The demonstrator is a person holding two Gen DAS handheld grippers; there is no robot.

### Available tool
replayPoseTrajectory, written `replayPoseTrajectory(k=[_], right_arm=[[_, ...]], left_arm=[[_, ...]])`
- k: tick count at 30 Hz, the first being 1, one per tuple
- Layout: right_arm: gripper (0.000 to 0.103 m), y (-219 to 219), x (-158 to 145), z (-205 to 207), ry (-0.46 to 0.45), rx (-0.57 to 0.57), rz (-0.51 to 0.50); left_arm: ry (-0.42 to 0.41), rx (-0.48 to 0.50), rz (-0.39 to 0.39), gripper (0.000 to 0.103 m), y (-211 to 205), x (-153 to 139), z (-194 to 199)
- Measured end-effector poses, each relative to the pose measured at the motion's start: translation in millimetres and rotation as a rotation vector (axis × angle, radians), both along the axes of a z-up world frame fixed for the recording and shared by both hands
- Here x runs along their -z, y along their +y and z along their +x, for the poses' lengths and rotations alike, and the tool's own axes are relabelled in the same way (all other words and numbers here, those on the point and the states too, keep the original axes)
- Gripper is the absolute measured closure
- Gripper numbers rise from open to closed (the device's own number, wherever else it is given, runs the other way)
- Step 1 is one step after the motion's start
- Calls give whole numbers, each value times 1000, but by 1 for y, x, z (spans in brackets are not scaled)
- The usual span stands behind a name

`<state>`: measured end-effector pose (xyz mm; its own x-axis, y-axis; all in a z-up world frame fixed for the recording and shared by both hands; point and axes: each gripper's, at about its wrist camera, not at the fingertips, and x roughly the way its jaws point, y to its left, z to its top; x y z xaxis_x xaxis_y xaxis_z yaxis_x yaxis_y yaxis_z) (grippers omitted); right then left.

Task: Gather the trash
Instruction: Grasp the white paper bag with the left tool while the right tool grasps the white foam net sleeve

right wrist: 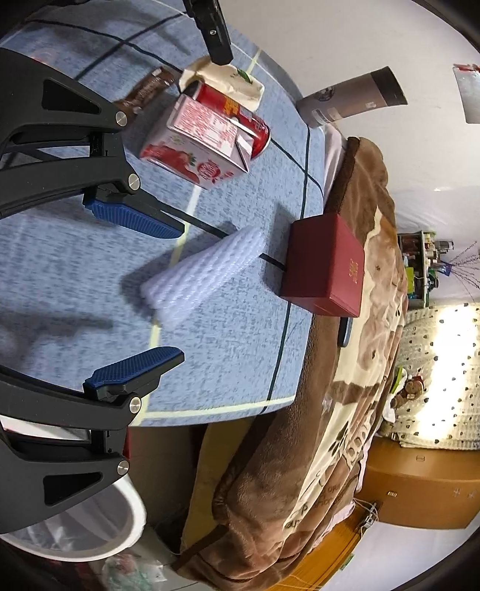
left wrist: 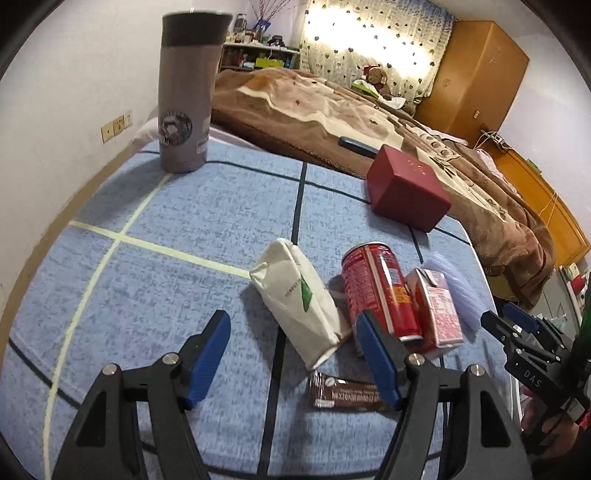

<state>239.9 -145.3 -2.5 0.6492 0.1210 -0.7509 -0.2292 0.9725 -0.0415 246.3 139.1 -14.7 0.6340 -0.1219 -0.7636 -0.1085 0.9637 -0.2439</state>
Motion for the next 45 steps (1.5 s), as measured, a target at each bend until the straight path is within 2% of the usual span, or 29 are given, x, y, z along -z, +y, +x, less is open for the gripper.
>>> replayPoseTrajectory(k=[18,29,33,34,38,45], right_arm=[[40,17,16,28,50,-61,-48],[41,23,24,37,88,-77,-41],[42,23,25,34,94,-84,-13],[47,23,25,34,95,-83,-13],[60,25,25,33,94,-83,-8],[71,26,25,29,88,-86,-5]], left_arm=[[74,13,4,30,1,25,32],[69,19,78,31,-10,31,36],[55,32,71,41,-13,30,36],[52,35,67,46,-13,29,36],[43,43,72,52,-15,27,36],[29,36,78,65,-11,22,33]])
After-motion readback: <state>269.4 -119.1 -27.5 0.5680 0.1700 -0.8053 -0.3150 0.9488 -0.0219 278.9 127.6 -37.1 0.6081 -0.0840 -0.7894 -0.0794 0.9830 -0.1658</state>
